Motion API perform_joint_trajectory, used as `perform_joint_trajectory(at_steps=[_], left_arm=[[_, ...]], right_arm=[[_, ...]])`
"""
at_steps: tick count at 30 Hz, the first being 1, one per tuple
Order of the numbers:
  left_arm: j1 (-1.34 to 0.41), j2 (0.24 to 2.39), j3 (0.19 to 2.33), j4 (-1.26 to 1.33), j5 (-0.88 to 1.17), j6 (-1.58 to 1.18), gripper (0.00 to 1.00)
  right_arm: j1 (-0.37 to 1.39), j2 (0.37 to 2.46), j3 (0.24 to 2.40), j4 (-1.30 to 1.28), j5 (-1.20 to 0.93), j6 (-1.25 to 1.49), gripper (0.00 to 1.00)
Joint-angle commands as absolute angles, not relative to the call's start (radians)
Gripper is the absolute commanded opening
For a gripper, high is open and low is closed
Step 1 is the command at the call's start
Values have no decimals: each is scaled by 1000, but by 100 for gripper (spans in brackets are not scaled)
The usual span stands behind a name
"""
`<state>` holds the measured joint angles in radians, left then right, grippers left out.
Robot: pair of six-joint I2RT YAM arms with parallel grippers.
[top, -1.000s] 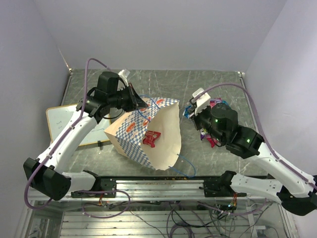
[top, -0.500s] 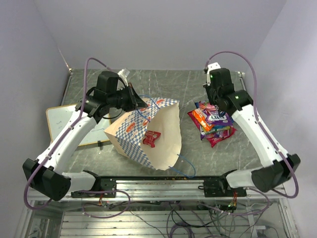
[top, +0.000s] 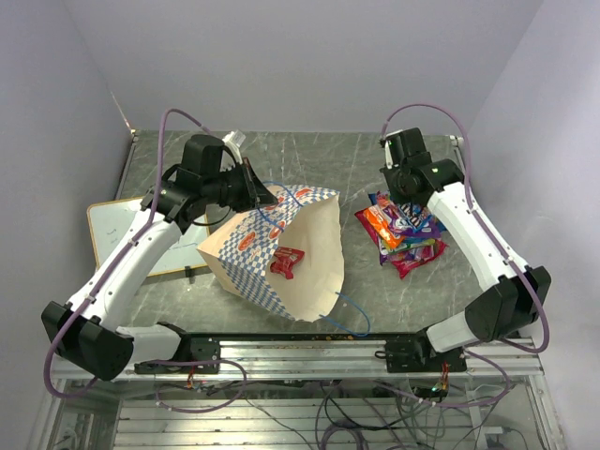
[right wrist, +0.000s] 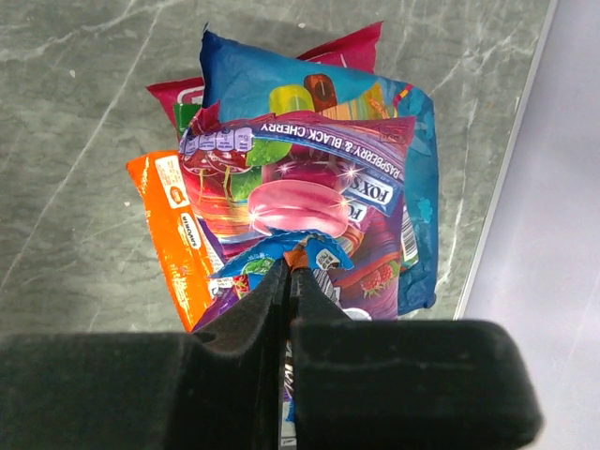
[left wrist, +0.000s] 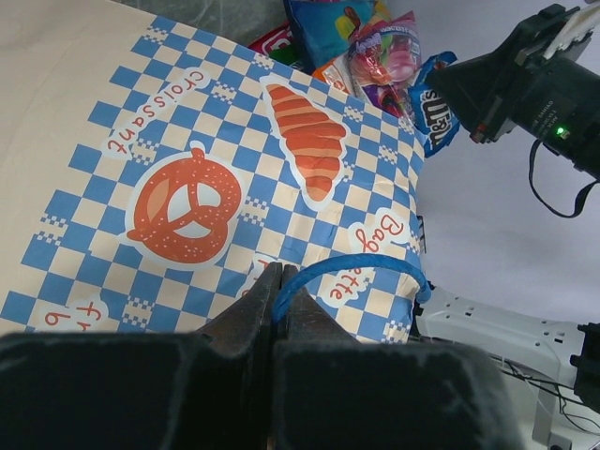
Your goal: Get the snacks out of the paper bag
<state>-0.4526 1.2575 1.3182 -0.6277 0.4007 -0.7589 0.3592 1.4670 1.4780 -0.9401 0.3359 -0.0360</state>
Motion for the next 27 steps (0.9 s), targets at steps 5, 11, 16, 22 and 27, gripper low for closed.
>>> perform_joint_trajectory(at_steps=[5, 11, 16, 22, 27], left_arm=[[-448, 1282, 1378, -628, 429, -718, 7], [-448, 1260, 1322, -532, 488, -748, 7], [-448, 1244, 1314, -519, 505, -733, 7], [-448, 1211, 1292, -521, 521, -713, 7], [-448, 1172, 1258, -545, 523, -693, 7]], right_arm=[[350, 1520, 1554, -969, 345, -23, 30], [351, 1508, 1591, -969, 271, -22, 54], [350, 1465, 1644, -953, 166, -23, 60], [372, 1307, 1449, -707, -330, -99, 65], [517, 1062, 1048, -311, -584, -224, 65]])
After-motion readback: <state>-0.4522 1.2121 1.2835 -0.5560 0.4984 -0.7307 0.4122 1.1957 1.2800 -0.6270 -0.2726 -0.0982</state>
